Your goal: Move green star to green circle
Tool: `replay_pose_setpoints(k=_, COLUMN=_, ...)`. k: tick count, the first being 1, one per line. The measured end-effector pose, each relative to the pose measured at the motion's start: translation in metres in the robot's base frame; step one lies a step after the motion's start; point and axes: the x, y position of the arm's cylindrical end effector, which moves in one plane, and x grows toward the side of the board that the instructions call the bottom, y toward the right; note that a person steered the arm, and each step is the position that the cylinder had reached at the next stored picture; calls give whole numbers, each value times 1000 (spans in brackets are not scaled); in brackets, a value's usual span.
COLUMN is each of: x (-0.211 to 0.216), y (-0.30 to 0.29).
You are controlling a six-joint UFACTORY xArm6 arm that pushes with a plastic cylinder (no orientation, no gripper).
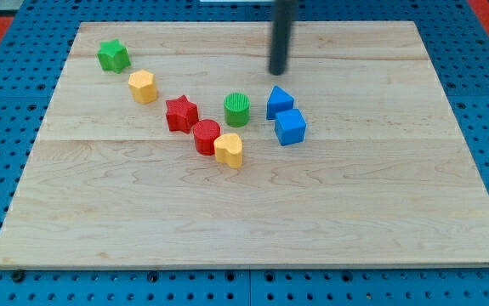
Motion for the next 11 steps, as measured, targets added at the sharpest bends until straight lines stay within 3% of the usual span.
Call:
replay_pose_setpoints(k=1, x=-46, y=-57)
replay_pose_setpoints(k=2, x=-82, y=-154)
replay_pose_setpoints(k=3, x=-89, y=-240)
replay_pose_setpoints(k=4, x=-49, y=-274)
replay_pose_setpoints(k=5, x=-31, y=-243)
replay_pose_setpoints(k=6, x=-51, y=-224)
replay_pose_setpoints(k=7, x=-12, y=-209)
replay_pose_setpoints(k=8, x=-6, y=-226)
replay_pose_setpoints(k=9, x=9, y=-186)
replay_pose_setpoints(k=10, x=8, y=-150)
replay_pose_setpoints(k=11, x=-8, y=-164)
